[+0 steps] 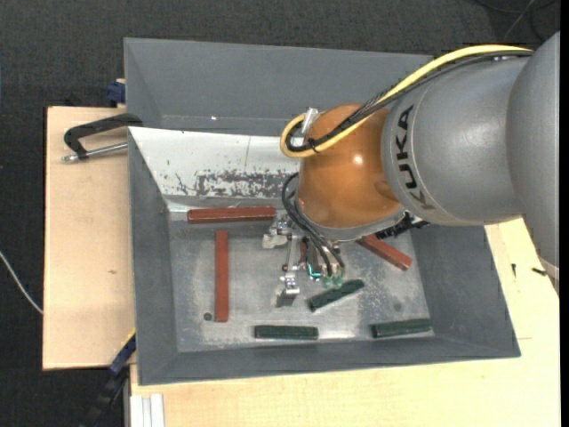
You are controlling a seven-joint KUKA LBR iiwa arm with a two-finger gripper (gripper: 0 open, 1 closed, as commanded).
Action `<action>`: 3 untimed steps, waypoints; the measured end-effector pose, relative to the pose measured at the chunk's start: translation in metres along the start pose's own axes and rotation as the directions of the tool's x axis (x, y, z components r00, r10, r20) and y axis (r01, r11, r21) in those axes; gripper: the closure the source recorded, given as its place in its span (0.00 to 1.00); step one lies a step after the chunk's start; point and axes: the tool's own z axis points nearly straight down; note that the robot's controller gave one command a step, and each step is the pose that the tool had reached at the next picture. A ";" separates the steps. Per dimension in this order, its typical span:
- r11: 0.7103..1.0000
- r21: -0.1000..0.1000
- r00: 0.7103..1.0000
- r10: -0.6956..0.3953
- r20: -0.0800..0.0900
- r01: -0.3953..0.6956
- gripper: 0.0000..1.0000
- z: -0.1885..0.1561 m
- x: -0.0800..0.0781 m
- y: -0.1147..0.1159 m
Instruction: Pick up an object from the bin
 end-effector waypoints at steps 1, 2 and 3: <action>1.000 -0.002 1.000 0.019 0.007 -0.019 0.00 0.047 0.011 -0.042; 1.000 -0.011 1.000 0.026 0.013 -0.026 0.00 0.058 0.007 -0.056; 1.000 -0.002 1.000 0.011 0.006 -0.011 0.00 0.046 0.014 -0.046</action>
Offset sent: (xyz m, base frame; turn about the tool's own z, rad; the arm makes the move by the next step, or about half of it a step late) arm -0.0225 -0.0556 -0.0277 -0.2053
